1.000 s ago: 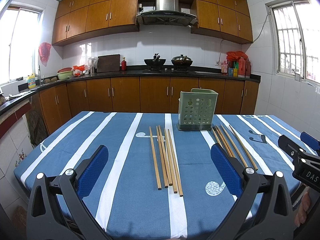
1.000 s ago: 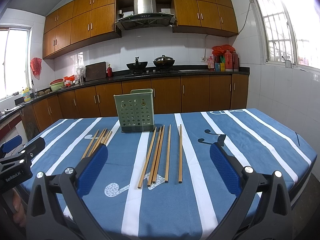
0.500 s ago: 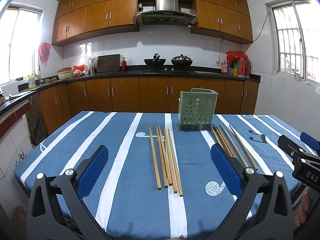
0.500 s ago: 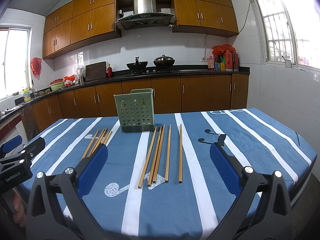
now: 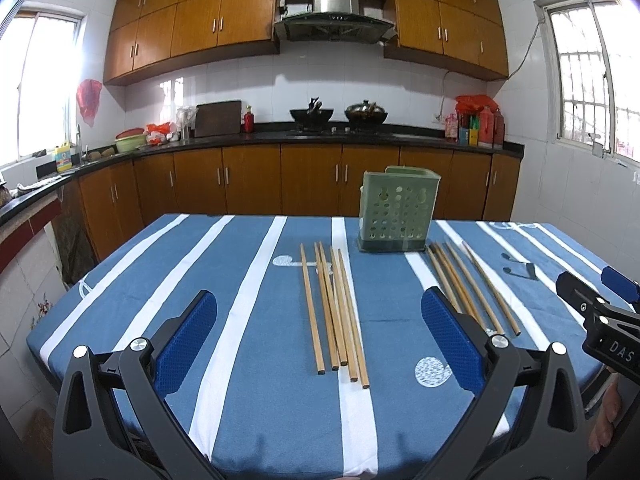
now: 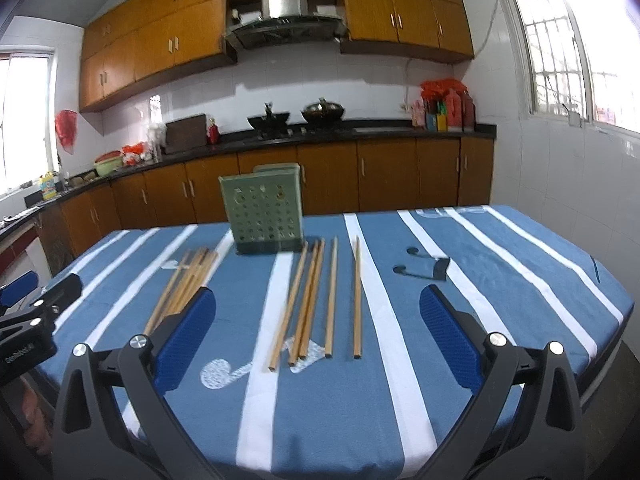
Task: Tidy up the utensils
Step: 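Close the right tool on one wooden chopstick while the left tool grasps another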
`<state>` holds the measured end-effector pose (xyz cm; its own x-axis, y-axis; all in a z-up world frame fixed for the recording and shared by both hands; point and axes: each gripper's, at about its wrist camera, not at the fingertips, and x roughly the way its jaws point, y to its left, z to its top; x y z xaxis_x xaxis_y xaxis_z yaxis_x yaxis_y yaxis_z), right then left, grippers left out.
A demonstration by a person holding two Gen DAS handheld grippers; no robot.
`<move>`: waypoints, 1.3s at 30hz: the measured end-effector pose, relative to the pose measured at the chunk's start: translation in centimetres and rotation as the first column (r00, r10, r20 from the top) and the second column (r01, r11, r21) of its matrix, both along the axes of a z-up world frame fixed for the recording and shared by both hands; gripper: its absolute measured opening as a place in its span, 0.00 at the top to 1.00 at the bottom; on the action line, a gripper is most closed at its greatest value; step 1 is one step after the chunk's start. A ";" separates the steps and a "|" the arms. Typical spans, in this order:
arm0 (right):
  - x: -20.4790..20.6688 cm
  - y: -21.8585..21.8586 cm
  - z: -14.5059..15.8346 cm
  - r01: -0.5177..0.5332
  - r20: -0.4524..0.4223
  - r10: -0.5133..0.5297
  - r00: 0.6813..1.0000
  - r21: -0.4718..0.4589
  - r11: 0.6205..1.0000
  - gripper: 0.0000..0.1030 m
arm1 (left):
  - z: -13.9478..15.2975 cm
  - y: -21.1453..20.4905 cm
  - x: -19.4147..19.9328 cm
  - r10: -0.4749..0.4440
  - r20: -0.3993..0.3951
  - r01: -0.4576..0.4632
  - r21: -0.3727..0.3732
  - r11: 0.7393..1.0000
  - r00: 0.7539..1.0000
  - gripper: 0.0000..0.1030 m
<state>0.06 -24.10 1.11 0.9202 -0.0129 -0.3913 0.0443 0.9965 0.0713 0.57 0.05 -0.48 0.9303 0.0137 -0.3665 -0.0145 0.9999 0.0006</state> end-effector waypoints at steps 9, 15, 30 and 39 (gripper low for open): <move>4.1 -2.9 -2.6 0.125 -0.172 -0.115 0.978 0.051 0.991 0.05 | -2.1 1.2 2.1 0.045 -0.128 -0.046 -0.003 0.999 0.991 0.02; 8.9 -5.1 -4.6 0.168 -0.319 -0.128 0.939 0.099 0.981 0.35 | -2.7 3.1 4.8 0.074 -0.207 -0.078 -0.009 0.997 0.976 0.02; 16.2 -4.2 -8.8 0.115 -0.474 -0.092 0.876 0.018 0.993 0.87 | -4.8 4.3 10.9 0.026 -0.363 -0.043 -0.041 0.998 0.931 0.27; 16.9 -5.5 -8.8 0.133 -0.467 -0.100 0.879 0.039 0.990 0.92 | -6.3 3.3 14.4 -0.051 -0.460 0.038 -0.038 0.999 0.887 0.61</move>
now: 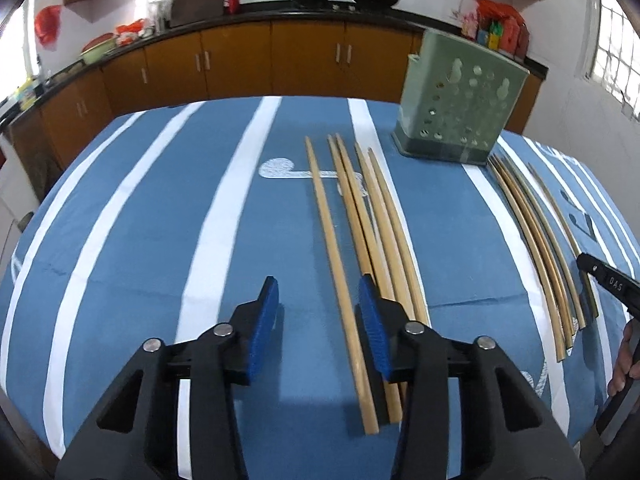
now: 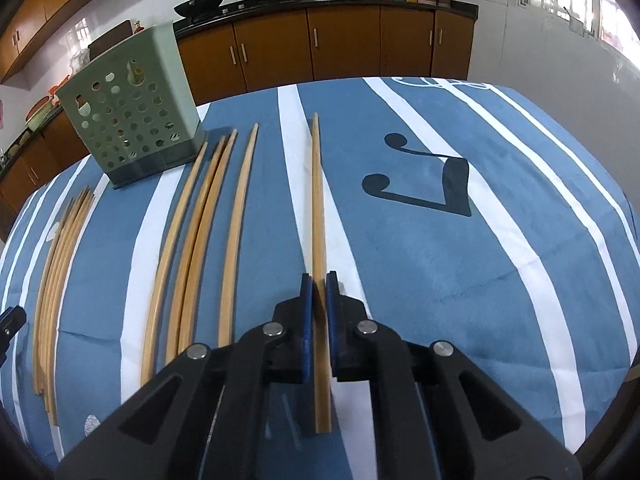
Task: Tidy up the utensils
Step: 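Close the right tool on one wooden chopstick while the left tool grasps another, then lift the held chopsticks off the cloth with both tools, tipping them upright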
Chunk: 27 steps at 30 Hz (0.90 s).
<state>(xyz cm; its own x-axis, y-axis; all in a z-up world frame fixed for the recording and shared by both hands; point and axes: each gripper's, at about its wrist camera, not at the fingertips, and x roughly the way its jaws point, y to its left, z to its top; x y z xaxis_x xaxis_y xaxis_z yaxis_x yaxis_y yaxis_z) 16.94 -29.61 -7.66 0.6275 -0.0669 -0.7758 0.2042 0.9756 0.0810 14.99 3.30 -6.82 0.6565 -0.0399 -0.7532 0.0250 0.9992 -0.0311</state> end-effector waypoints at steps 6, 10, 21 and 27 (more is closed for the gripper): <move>0.4 -0.2 0.1 -0.005 -0.004 0.005 1.000 0.010 1.000 0.92 | -1.1 -0.4 1.7 -0.023 -0.061 0.024 0.007 1.000 0.998 0.82; 0.8 -0.1 0.1 -0.016 -0.009 0.016 1.000 0.006 1.000 0.92 | -1.3 -0.8 2.4 -0.030 -0.065 0.033 0.046 0.998 0.997 0.90; 3.2 -1.2 -0.1 0.001 0.019 -0.001 1.000 0.022 1.000 0.92 | -1.2 2.5 6.6 0.020 -0.045 -0.021 -0.016 1.000 0.999 0.92; 3.0 -1.2 -0.1 -0.003 0.018 0.003 1.000 0.014 1.000 0.92 | -1.3 2.2 5.7 0.015 -0.039 -0.015 -0.013 1.000 0.999 0.92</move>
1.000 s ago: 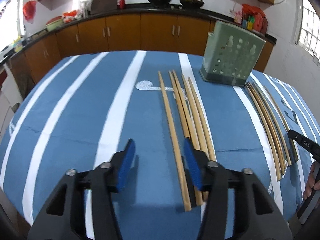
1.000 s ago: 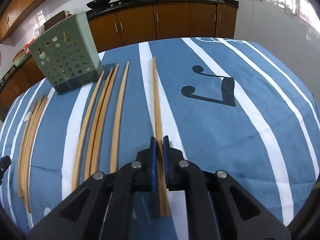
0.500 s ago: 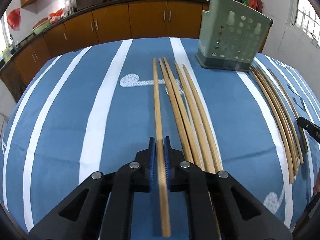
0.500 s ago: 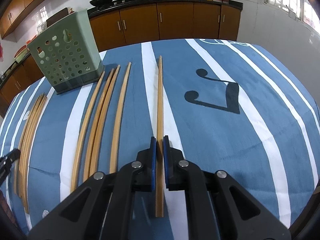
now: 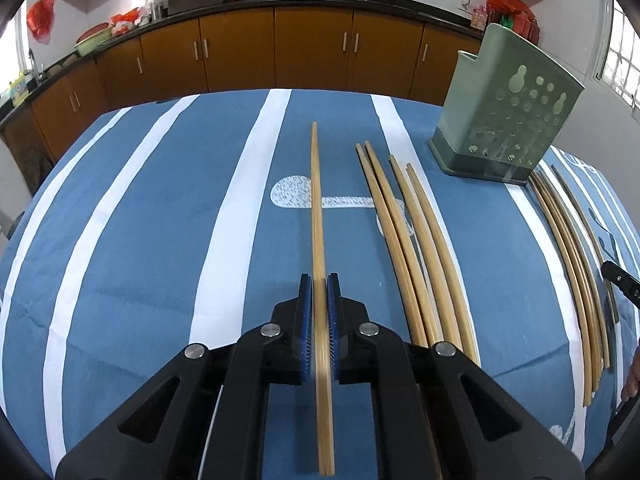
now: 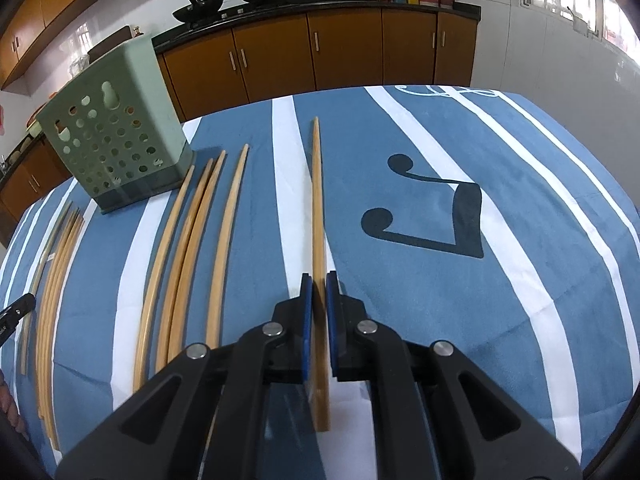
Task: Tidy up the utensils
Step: 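Lift the held chopsticks off the cloth with both tools, tipping them upright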
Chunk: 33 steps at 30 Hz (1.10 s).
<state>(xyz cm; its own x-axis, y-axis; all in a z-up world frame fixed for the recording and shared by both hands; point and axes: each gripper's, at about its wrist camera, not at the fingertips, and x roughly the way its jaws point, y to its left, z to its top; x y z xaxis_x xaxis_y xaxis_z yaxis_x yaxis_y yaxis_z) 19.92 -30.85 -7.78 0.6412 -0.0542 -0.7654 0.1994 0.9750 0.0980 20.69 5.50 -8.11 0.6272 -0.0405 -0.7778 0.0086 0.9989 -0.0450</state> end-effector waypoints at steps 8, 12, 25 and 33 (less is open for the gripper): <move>-0.3 0.2 0.0 -0.010 -0.001 0.010 1.000 -0.013 1.000 0.92 | 0.0 -0.2 -1.0 -0.004 0.002 0.004 0.014 1.000 1.000 0.92; -0.4 -0.1 0.1 -0.011 -0.003 0.011 1.000 0.014 1.000 0.92 | 0.0 -0.3 -1.2 -0.010 -0.006 0.010 0.030 0.999 1.000 0.93; -3.0 -1.1 5.3 0.001 0.156 -0.004 0.988 0.016 1.000 0.92 | 4.5 1.1 -2.7 0.002 0.099 0.001 -0.032 0.999 0.995 0.93; -3.9 -1.0 8.1 0.001 0.250 0.002 0.968 -0.010 1.000 0.92 | 8.3 1.6 -3.4 0.025 0.211 -0.014 -0.054 0.998 0.977 0.93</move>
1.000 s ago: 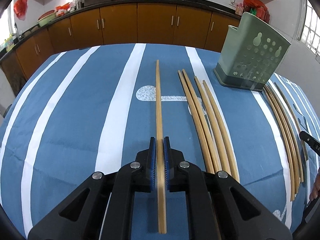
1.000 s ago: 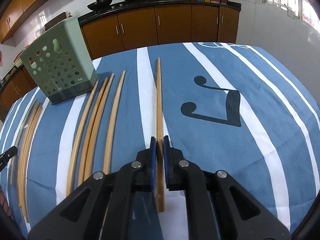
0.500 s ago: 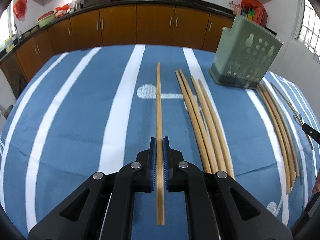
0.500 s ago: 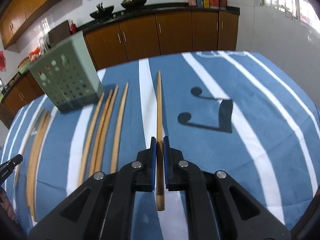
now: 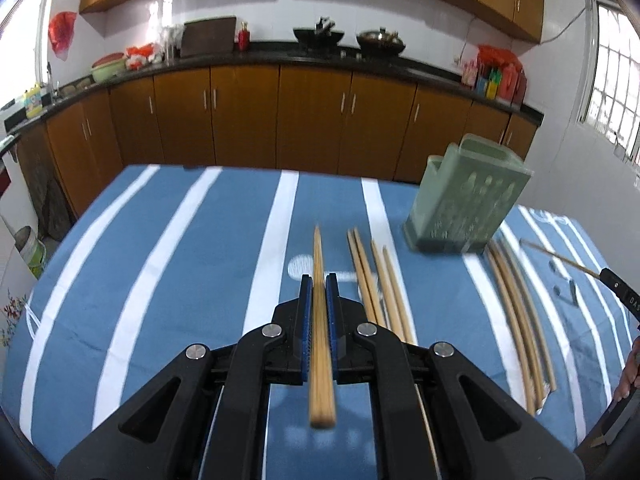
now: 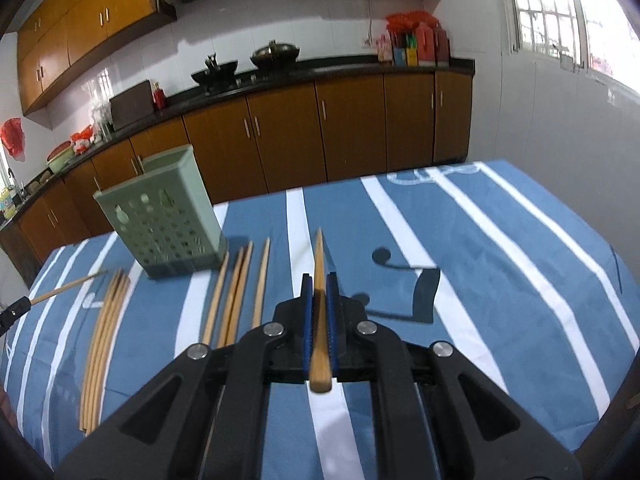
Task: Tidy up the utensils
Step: 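Lift the held chopsticks off the cloth with both tools, tipping them upright, then carry both upright chopsticks over the green basket and lower them in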
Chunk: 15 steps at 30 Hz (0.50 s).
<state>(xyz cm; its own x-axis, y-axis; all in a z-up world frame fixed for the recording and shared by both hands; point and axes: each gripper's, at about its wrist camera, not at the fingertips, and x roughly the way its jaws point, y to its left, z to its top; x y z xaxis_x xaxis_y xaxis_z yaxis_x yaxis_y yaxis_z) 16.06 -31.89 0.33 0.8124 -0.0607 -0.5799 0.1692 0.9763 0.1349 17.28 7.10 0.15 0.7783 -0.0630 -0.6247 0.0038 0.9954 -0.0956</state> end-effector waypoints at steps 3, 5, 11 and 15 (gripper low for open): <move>-0.2 0.0 1.0 0.002 0.035 -0.002 0.999 -0.002 1.000 0.92 | 1.0 0.1 -0.2 0.006 0.032 -0.006 -0.004 1.000 0.999 0.93; -0.3 0.0 1.6 0.003 0.056 -0.003 0.998 -0.005 1.000 0.92 | 1.7 0.1 -0.2 0.008 0.054 -0.008 -0.009 1.000 0.998 0.93; 0.0 0.0 3.1 0.002 0.107 -0.002 0.994 -0.005 1.000 0.92 | 3.2 0.4 0.2 0.030 0.096 -0.031 0.003 1.000 0.995 0.93; 0.3 -0.2 3.9 0.003 0.130 -0.002 0.992 -0.009 1.000 0.92 | 3.7 0.6 0.6 0.038 0.103 -0.038 -0.004 0.999 0.994 0.93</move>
